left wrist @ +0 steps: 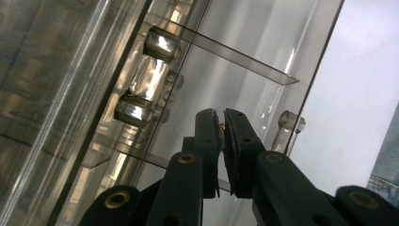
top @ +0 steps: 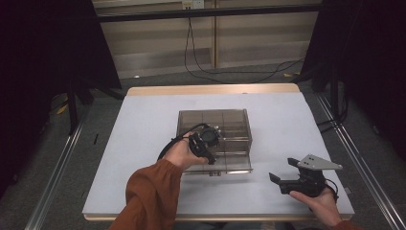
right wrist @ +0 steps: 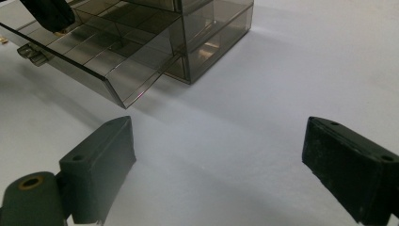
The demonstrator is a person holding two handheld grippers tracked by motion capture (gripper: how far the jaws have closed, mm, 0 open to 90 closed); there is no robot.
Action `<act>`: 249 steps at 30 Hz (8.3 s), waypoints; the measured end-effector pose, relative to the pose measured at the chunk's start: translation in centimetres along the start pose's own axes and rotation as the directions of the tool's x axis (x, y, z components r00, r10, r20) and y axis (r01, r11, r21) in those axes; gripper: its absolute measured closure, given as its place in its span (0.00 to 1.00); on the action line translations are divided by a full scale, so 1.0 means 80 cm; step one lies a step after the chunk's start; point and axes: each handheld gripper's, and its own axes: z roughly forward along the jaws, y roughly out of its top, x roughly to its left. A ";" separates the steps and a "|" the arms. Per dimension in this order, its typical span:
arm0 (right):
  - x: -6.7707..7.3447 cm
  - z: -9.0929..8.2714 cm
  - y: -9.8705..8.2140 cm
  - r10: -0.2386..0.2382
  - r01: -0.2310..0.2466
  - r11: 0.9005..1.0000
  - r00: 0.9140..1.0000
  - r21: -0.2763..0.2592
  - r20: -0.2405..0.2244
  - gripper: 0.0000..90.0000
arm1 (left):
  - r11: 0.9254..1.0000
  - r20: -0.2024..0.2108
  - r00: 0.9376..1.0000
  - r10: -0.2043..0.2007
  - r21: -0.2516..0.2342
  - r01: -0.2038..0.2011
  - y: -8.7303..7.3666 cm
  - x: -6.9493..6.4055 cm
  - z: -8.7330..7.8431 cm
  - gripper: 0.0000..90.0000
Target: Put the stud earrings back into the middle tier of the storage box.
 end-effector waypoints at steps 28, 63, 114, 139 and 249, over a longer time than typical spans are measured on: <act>0.000 0.000 0.000 0.006 -0.006 1.000 1.000 -0.004 0.000 0.10 | 0.984 0.013 0.997 -0.081 -0.161 0.082 -0.069 0.014 -0.049 0.91; 0.000 0.002 0.000 0.002 -0.002 1.000 1.000 0.004 0.001 0.10 | 0.959 -0.082 0.961 -0.263 -0.133 0.251 -0.220 0.034 -0.062 0.89; 0.000 0.003 0.001 0.006 -0.006 1.000 1.000 0.009 -0.010 0.11 | 0.954 -0.028 0.956 -0.293 -0.077 0.290 -0.223 0.042 -0.038 0.95; 0.000 0.004 0.001 0.006 -0.006 1.000 1.000 0.009 -0.011 0.10 | 0.954 -0.029 0.971 -0.239 -0.196 0.228 -0.202 0.027 -0.087 0.95; -0.001 0.003 0.001 0.017 -0.017 1.000 0.999 0.011 -0.029 0.11 | 0.908 -0.005 0.986 -0.169 -0.389 0.154 -0.111 -0.012 -0.062 0.47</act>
